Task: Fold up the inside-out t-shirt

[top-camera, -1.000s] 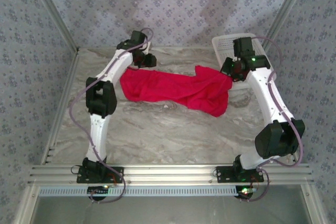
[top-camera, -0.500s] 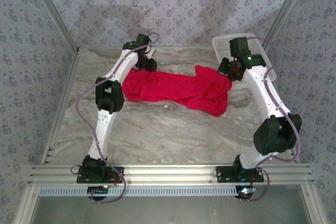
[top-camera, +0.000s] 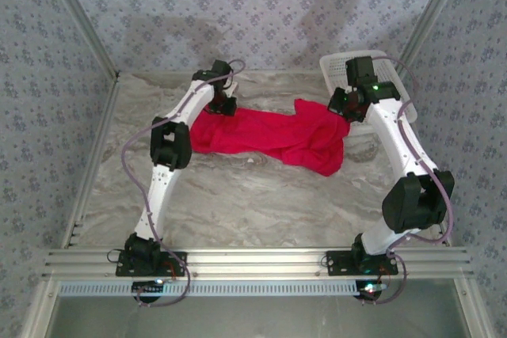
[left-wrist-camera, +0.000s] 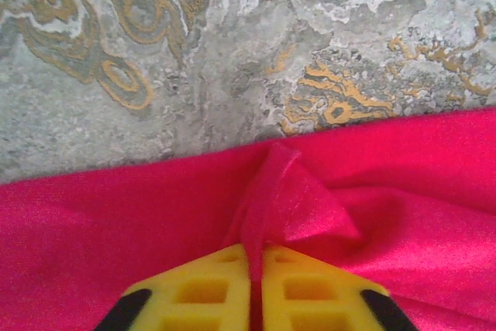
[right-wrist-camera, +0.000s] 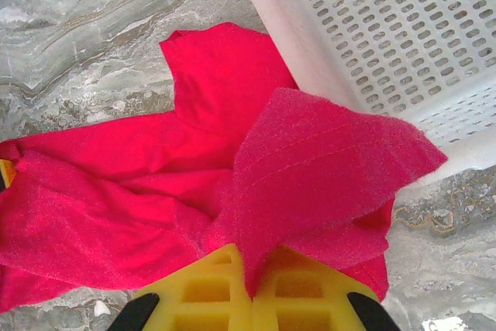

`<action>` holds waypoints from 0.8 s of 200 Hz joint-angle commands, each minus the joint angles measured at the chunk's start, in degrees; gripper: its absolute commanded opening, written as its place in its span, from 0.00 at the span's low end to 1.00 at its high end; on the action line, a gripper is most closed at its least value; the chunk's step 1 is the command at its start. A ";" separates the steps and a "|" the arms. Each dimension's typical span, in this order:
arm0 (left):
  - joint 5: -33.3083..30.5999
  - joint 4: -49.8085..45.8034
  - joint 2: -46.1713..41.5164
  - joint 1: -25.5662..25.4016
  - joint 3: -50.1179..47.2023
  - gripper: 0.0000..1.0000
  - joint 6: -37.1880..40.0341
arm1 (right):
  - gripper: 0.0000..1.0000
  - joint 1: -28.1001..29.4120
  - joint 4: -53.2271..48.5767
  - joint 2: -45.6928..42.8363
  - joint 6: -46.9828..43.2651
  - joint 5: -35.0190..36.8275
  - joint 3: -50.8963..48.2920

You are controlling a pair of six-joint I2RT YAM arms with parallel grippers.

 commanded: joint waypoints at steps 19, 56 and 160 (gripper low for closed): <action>-2.98 -5.62 -0.32 0.83 7.18 0.00 -0.24 | 0.00 0.24 -1.59 0.33 -1.28 -0.61 1.86; 3.69 -9.15 -6.94 3.11 13.21 0.00 -3.62 | 0.00 -0.54 -1.83 -0.31 -1.72 -1.19 3.96; 42.50 16.03 -45.81 26.55 13.14 0.00 -39.23 | 0.00 -14.52 -7.24 -8.24 5.79 -20.62 44.61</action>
